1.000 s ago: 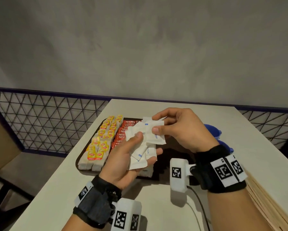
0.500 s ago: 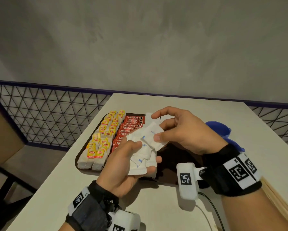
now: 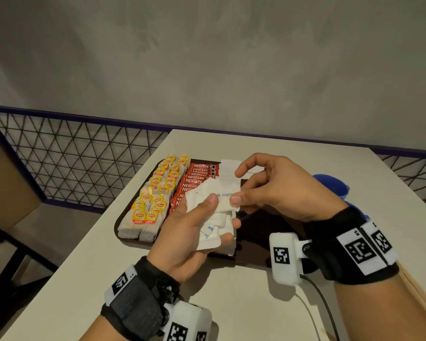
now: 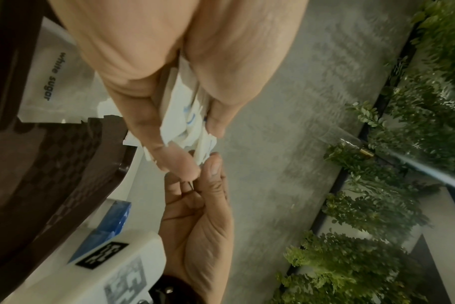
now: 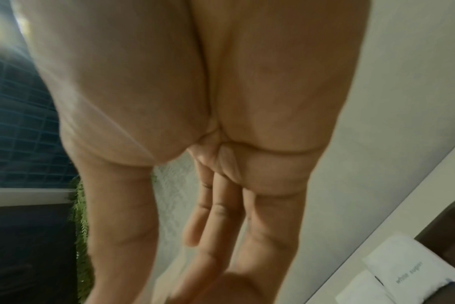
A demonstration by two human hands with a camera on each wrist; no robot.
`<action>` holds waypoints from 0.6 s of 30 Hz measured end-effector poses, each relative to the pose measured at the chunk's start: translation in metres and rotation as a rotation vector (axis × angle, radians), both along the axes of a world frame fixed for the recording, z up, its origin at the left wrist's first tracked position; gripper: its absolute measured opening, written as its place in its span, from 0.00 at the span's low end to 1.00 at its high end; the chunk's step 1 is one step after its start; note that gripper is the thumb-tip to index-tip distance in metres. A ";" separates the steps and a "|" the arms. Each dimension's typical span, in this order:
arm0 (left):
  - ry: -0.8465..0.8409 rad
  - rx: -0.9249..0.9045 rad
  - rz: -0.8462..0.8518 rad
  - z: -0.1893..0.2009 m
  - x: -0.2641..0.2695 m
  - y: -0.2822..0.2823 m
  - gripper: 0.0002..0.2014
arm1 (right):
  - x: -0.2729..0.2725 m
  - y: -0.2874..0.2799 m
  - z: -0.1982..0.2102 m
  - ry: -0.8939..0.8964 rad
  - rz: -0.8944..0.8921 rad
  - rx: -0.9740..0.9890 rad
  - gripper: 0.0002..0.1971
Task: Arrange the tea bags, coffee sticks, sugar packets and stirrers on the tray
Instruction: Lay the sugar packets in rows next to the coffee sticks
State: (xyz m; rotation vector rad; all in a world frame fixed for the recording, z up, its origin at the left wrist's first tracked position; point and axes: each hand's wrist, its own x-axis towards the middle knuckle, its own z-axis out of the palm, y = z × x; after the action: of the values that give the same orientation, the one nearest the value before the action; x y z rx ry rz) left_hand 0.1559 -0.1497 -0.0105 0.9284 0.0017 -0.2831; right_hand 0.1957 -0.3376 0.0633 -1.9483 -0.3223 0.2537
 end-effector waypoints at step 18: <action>-0.015 0.053 0.048 0.004 0.001 0.003 0.12 | 0.001 0.012 -0.005 -0.112 -0.068 -0.062 0.13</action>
State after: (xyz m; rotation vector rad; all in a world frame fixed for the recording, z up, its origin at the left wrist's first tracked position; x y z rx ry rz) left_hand 0.1566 -0.1468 -0.0063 0.9814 0.0176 -0.2327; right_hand 0.1964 -0.3259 0.0583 -2.0355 -0.3239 0.1110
